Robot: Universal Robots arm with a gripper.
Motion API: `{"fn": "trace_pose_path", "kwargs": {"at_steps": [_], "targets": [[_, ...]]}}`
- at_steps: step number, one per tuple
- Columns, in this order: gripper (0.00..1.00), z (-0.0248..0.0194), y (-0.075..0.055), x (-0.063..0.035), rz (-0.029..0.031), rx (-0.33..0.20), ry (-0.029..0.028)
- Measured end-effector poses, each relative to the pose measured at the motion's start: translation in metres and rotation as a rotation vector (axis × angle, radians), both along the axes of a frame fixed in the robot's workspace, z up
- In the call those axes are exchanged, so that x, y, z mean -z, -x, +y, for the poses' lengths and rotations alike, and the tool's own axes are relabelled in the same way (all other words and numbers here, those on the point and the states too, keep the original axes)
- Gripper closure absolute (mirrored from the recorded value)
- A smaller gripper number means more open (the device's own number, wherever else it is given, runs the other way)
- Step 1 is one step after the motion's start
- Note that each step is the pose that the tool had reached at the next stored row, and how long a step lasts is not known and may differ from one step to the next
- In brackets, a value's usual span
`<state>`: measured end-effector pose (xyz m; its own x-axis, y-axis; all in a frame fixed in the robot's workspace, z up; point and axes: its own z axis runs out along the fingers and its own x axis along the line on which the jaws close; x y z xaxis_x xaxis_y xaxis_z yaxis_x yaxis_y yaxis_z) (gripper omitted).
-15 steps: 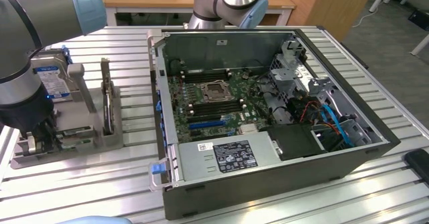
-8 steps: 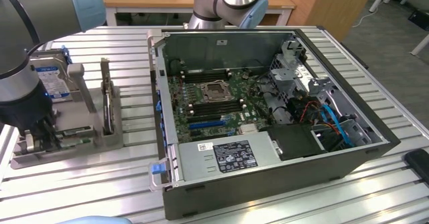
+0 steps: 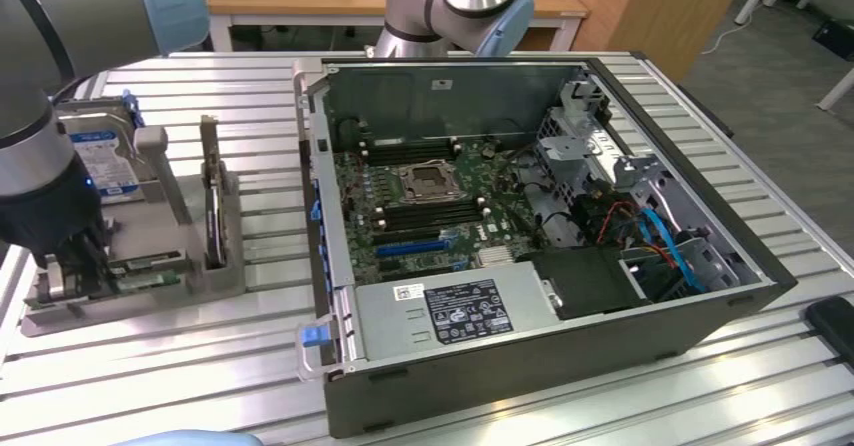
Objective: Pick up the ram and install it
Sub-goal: 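Pick up the ram and move it above insertion slot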
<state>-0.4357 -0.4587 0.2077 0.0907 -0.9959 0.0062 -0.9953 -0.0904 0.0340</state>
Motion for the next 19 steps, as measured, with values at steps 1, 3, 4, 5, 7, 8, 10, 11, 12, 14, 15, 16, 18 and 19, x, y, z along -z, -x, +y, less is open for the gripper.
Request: {"fn": "trace_pose_path", "kwargs": {"at_steps": [1, 3, 4, 5, 7, 8, 10, 11, 12, 14, 15, 16, 18, 19], "targets": [[0.86, 0.0, 0.0, -0.0006, 0.0, 0.0, 0.0], [0.87, 0.0, 0.0, -0.0026, 0.0001, 0.0, 0.0001], [0.87, 0.0, 0.0, -0.0036, 0.0, 0.0, 0.0001], [0.87, 0.0, 0.0, -0.0047, 0.0001, 0.0, 0.0001], [0.87, 0.0, 0.0, -0.0072, 0.0001, 0.0, 0.0], [0.87, 0.0, 0.0, -0.0085, 0.0, 0.0, 0.0], [0.87, 0.0, 0.0, -0.0116, 0.0001, 0.0, 0.0001], [0.87, 0.0, 0.0, -0.0131, 0.0, 0.0, 0.0001], [0.87, 0.0, 0.0, -0.0145, 0.0, 0.0, 0.0001], [0.87, 0.0, 0.0, -0.0168, 0.0001, 0.0, 0.0001], [0.87, 0.0, 0.0, -0.018, 0.0, 0.0, 0.0001], [0.87, 0.0, 0.0, -0.0194, 0.0, 0.0, 0.0], [0.87, 0.0, 0.0, -0.0222, 0.0, 0.0, 0.0001], [0.87, 0.0, 0.0, -0.0235, 0.0, 0.0, 0.0]]}}
